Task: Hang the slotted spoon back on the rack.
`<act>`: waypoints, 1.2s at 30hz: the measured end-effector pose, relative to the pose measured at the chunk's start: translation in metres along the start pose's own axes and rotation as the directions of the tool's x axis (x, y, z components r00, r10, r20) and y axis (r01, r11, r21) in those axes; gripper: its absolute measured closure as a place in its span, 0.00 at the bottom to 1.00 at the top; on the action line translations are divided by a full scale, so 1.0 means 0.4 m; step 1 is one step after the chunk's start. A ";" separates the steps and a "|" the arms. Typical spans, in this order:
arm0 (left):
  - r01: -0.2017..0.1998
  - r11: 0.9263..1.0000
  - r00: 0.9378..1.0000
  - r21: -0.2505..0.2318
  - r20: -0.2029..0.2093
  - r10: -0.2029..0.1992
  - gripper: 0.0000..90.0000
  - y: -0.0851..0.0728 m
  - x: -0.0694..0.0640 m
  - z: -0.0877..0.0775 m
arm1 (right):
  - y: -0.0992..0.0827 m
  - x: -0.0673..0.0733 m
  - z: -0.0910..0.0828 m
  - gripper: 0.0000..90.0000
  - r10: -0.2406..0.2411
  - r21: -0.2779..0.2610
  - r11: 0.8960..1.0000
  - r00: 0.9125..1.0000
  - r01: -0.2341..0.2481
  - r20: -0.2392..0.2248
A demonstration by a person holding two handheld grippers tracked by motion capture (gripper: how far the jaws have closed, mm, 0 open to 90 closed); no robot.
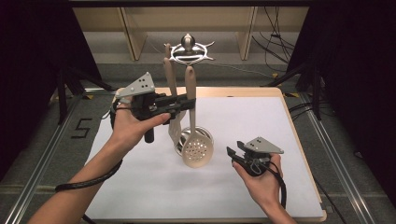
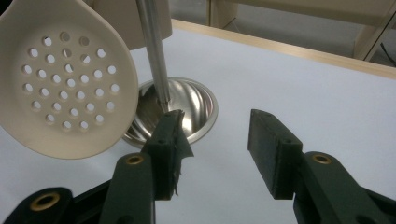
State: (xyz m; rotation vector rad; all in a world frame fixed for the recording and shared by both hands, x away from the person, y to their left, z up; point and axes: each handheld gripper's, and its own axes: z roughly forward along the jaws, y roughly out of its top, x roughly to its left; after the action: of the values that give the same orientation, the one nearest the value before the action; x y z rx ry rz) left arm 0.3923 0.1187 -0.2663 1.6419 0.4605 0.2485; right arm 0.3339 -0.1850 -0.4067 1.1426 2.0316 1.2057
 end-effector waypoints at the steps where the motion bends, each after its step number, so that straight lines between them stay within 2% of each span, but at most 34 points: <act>1: 0.003 1.000 1.000 -0.002 0.000 -0.003 0.83 -0.001 0.001 0.001 | 0.000 0.003 -0.001 0.62 0.020 0.005 1.000 1.000 -0.020 -0.007; 6: 0.013 1.000 1.000 -0.002 0.001 -0.013 0.83 -0.002 0.007 -0.001 | 0.000 0.003 -0.001 0.62 0.030 0.006 1.000 0.999 -0.030 -0.011; 7: 0.018 1.000 1.000 -0.004 0.002 -0.018 0.83 -0.002 0.009 -0.001 | 0.000 0.009 -0.003 0.61 0.057 0.020 0.998 0.998 -0.057 -0.009; 9: 0.021 1.000 1.000 -0.004 0.001 -0.021 0.83 -0.002 0.010 -0.001 | -0.003 0.007 0.001 0.61 0.043 0.016 0.999 0.999 -0.043 -0.009; 11: 0.024 1.000 1.000 -0.004 0.004 -0.024 0.83 -0.002 0.014 -0.002 | -0.002 0.008 0.000 0.61 0.049 0.021 0.999 0.999 -0.049 -0.009; 12: 0.027 1.000 1.000 -0.006 0.005 -0.027 0.83 -0.002 0.015 -0.002 | -0.002 0.002 0.002 0.61 0.011 0.008 1.000 1.000 -0.011 -0.004; 13: 0.028 1.000 1.000 -0.006 0.005 -0.028 0.83 -0.002 0.015 -0.002 | -0.003 0.008 0.001 0.61 0.044 0.017 0.999 0.999 -0.044 -0.008; 14: 0.031 0.999 0.999 -0.006 0.005 -0.031 0.83 -0.002 0.015 -0.002 | -0.003 0.009 0.000 0.61 0.050 0.021 0.999 0.999 -0.050 -0.007; 16: 0.036 0.999 0.999 -0.007 0.010 -0.036 0.83 -0.003 0.018 -0.002 | -0.001 0.001 0.001 0.61 0.011 0.004 1.000 1.000 -0.011 -0.001; 17: 0.043 0.999 0.999 -0.010 0.013 -0.043 0.83 -0.003 0.019 -0.002 | -0.001 0.008 -0.001 0.61 0.047 0.015 0.999 0.999 -0.047 -0.005; 18: 0.052 0.999 0.999 -0.015 0.017 -0.052 0.83 -0.004 0.020 -0.001 | -0.001 0.010 -0.002 0.61 0.057 0.023 0.998 0.998 -0.057 -0.009; 21: 0.074 0.997 0.997 -0.026 0.032 -0.073 0.82 -0.008 0.024 -0.002 | -0.003 0.008 0.000 0.61 0.044 0.007 0.999 0.999 -0.044 0.001; 22: 0.085 0.996 0.996 -0.029 0.036 -0.084 0.82 -0.009 0.026 -0.002 | -0.005 0.010 0.003 0.61 0.058 0.003 0.998 0.998 -0.058 -0.016; 26: 0.109 0.993 0.993 -0.039 0.043 -0.107 0.81 -0.012 0.032 -0.004 | -0.005 0.005 0.001 0.61 0.042 0.005 0.999 0.999 -0.042 -0.006; 28: 0.119 0.992 0.992 -0.044 0.042 -0.118 0.80 -0.014 0.036 -0.006 | -0.005 0.004 0.004 0.61 0.038 0.005 0.999 0.999 -0.038 -0.020; 30: 0.129 0.991 0.991 -0.048 0.041 -0.127 0.80 -0.014 0.039 -0.008 | -0.004 0.000 0.003 0.61 0.001 -0.001 1.000 1.000 -0.001 0.006; 32: 0.140 0.989 0.990 -0.053 0.042 -0.138 0.79 -0.016 0.042 -0.010 | -0.005 0.003 0.004 0.61 0.025 0.010 1.000 1.000 -0.025 -0.005; 35: 0.149 0.987 0.988 -0.057 0.044 -0.147 0.78 -0.017 0.046 -0.012 | -0.006 0.002 0.002 0.62 0.017 0.014 1.000 1.000 -0.017 0.001; 36: 0.154 0.986 0.987 -0.058 0.044 -0.152 0.78 -0.018 0.046 -0.012 | -0.007 0.010 0.000 0.62 0.052 0.027 0.998 0.999 -0.052 0.007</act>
State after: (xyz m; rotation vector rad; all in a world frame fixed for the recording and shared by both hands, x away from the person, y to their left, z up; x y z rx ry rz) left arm 0.4056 0.1316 -0.2748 1.5400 0.5408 0.1142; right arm 0.3306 -0.1822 -0.4089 1.2176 2.0309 1.2020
